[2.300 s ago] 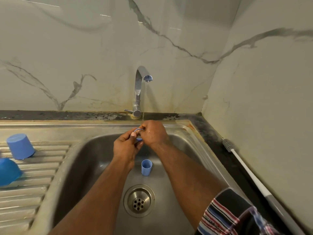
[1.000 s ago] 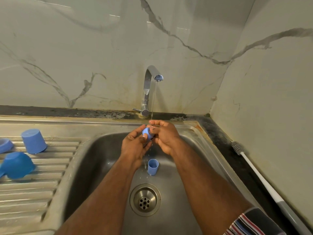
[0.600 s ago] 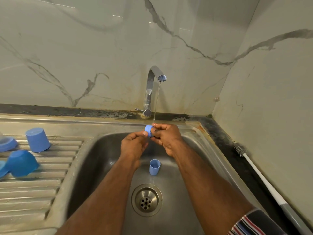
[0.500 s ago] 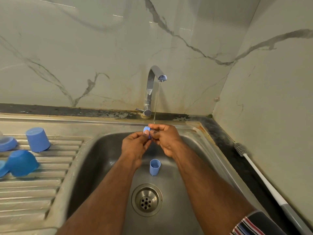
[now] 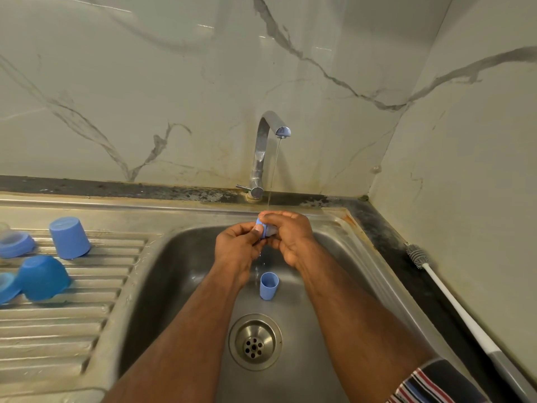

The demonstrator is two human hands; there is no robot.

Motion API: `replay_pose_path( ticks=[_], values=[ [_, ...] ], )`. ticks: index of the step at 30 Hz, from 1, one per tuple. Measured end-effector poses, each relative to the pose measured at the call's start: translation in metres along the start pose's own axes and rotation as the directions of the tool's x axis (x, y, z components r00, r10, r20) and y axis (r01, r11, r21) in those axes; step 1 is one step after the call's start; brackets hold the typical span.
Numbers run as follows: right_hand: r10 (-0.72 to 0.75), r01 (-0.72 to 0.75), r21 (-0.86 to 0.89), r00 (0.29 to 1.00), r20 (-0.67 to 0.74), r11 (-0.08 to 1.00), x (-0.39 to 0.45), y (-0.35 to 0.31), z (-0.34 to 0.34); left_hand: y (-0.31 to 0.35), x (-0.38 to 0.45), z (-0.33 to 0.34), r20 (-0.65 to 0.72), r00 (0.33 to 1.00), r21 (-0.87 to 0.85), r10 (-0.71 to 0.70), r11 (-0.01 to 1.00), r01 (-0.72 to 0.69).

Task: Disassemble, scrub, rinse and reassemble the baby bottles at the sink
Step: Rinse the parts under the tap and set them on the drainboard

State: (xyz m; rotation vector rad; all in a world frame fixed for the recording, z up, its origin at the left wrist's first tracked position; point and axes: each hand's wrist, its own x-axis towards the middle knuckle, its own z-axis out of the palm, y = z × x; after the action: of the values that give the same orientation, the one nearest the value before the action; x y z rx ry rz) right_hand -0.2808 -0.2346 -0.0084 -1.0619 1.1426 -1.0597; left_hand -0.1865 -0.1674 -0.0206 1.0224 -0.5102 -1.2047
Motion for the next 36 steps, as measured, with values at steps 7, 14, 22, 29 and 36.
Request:
replay_pose_path(
  ticks=[7,14,22,29,36],
  values=[
    [0.051,-0.045,-0.036,0.981,0.187,0.998,-0.002,-0.009,0.002,0.004,0.001,-0.004,-0.026,1.000,-0.048,0.008,0.999,-0.009],
    [-0.198,0.171,-0.250,0.977,-0.085,0.953,0.007,0.004,-0.004,0.005,0.000,-0.001,0.002,0.997,-0.188,-0.076,0.979,0.075],
    [-0.086,0.084,-0.091,0.996,-0.019,0.992,-0.004,-0.004,0.003,0.004,0.004,-0.003,-0.100,0.992,-0.242,-0.078,0.969,0.051],
    [-0.110,0.091,-0.168,0.988,-0.107,0.982,0.001,0.002,0.002,0.004,0.001,0.000,-0.105,0.994,-0.216,-0.034,0.976,0.010],
    [0.058,-0.057,-0.122,0.998,0.005,0.991,-0.006,0.003,0.001,0.000,0.003,0.002,-0.004,0.997,0.009,0.079,0.997,-0.079]
  ],
)
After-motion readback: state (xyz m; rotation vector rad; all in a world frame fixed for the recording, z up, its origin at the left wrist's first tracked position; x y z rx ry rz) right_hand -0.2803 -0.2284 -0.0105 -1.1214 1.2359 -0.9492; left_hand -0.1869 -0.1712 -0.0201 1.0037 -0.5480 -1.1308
